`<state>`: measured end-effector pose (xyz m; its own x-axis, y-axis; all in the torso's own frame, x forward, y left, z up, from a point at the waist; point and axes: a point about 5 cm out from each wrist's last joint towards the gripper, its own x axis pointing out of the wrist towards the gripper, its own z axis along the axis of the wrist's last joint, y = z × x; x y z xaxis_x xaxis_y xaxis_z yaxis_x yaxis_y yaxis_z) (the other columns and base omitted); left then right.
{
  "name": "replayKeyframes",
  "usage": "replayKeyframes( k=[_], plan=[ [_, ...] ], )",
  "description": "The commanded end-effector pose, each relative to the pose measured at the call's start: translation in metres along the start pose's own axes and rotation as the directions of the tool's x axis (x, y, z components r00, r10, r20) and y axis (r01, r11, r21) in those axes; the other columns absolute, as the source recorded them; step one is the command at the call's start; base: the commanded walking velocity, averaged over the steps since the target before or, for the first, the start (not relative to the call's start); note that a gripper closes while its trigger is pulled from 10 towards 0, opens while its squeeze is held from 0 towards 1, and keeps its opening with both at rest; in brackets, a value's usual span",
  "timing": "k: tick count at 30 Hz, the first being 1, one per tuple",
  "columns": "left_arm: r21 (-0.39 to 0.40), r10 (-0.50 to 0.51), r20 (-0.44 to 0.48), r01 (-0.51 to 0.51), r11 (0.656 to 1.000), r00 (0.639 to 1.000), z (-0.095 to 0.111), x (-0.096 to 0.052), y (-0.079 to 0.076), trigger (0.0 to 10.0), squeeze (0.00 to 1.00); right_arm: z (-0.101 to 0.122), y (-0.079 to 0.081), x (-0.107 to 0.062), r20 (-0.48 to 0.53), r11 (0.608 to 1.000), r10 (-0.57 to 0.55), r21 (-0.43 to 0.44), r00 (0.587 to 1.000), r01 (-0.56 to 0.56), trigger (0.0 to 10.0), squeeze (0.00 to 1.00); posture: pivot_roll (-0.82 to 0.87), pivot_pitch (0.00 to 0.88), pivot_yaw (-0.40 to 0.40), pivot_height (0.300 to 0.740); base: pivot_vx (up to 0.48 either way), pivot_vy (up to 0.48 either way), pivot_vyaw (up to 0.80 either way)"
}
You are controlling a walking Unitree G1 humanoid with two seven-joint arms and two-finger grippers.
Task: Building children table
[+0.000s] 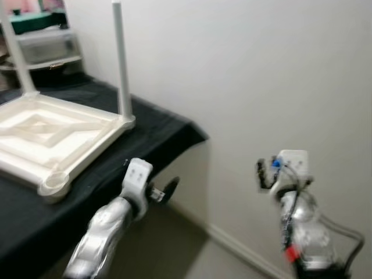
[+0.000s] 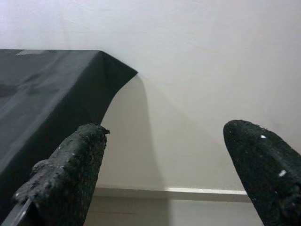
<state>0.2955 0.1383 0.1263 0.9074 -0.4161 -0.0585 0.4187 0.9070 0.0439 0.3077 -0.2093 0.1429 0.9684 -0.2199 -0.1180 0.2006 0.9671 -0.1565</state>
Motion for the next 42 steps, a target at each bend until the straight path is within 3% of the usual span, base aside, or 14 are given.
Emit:
replayKeyframes(
  k=[1, 13, 23, 29, 42],
  plan=[
    [-0.001, -0.014, -0.002, 0.014, 1.0, 1.0, -0.0005, 0.0018, -0.0038, 10.0, 0.0, -0.0009, -0.0046, 0.0003, -0.004, 1.0, -0.023, -0.004, 1.0, 0.023, 10.0, 0.0, 0.03, 0.0, -0.053, 0.74, 0.0, 0.0, -0.8],
    [0.009, -0.022, 0.003, 0.022, 1.0, 1.0, 0.0009, 0.0024, -0.0036, 10.0, 0.0, 0.0005, -0.0068, -0.0003, 0.008, 0.999, -0.046, -0.008, 0.999, 0.046, 10.0, 0.0, 0.03, 0.0, -0.046, 0.74, 0.0, 0.0, -0.8],
    [0.023, -0.038, 0.008, 0.038, 0.999, 0.999, 0.0034, 0.0029, -0.0063, 10.0, 0.0, -0.0004, -0.0099, -0.0027, -0.004, 0.997, -0.074, 0.0, 0.997, 0.074, 10.0, 0.0, 0.02, 0.0, -0.039, 0.74, 0.0, 0.0, -0.18],
    [0.029, -0.042, 0.013, 0.042, 0.999, 0.999, 0.004, 0.0026, -0.0064, 10.0, 0.0, 0.0002, -0.0097, -0.0027, 0.003, 0.997, -0.07, 0.009, 0.998, 0.07, 10.0, 0.0, 0.02, 0.0, -0.038, 0.74, 0.0, -0.358, -0.8],
    [0.027, -0.038, 0.015, 0.037, 0.999, 0.999, 0.0044, 0.002, -0.0052, 10.0, 0.0, 0.0028, -0.0068, -0.003, 0.036, 0.997, -0.067, -0.023, 0.997, 0.068, 10.0, 0.0, 0.03, 0.0, -0.04, 0.74, 0.0, -0.447, 0.0]
  ],
)
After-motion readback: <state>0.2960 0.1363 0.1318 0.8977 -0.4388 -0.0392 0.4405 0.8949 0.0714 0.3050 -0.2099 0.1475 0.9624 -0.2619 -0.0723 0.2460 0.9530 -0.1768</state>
